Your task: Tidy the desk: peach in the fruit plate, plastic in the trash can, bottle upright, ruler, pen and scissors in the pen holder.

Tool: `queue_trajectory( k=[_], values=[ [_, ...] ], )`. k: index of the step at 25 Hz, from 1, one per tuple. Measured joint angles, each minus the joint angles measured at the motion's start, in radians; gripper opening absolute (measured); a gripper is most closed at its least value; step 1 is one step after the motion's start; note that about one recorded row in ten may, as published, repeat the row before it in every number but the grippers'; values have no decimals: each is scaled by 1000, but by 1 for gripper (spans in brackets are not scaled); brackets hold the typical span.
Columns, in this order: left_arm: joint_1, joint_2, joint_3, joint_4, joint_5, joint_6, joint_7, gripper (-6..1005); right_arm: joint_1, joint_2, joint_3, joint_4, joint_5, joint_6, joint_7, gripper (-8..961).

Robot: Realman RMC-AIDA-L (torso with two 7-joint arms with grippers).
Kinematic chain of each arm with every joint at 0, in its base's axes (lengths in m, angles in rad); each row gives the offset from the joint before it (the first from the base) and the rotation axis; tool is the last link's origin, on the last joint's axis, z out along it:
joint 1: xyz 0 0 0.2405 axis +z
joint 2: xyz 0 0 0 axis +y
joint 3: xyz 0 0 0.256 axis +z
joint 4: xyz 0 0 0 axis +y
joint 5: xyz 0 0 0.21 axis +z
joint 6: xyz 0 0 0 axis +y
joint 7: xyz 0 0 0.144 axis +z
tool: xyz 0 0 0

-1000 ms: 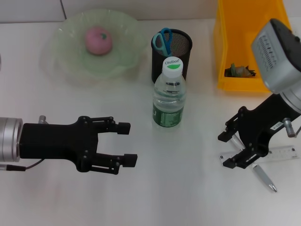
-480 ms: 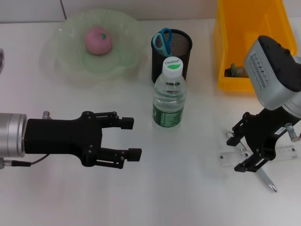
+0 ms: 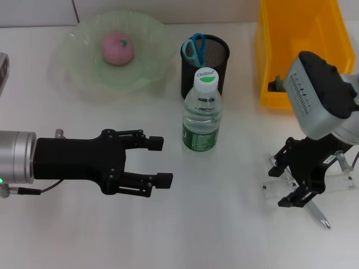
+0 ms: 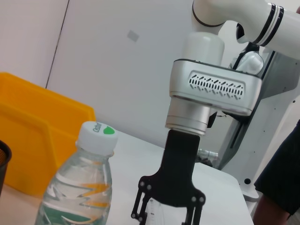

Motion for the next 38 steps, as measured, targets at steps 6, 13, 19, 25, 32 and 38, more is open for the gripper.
queue_trajectory(
  k=[6, 13, 19, 25, 32, 38],
  values=[
    [0, -1, 0, -2, -1, -11, -6, 860, -8, 1, -57, 10, 6, 53, 24, 548],
    [0, -1, 0, -2, -1, -13, -9, 860, -13, -1, -51, -10, 45, 40, 21, 433],
    [0, -1, 0, -1, -1, -10, -11, 859, -46, -3, 14, -96, 65, 11, 20, 379],
    [-2, 2, -3, -1, -12, -13, -14, 859, -79, -4, 257, -277, 121, -67, 51, 379],
    [-14, 5, -7, 9, -13, -11, -15, 859, -95, -6, 546, -194, 530, 136, 35, 378],
    [-31, 8, -11, 11, -13, -4, -23, 859, -76, -3, 540, 251, 1081, 393, -246, 378]
  ],
)
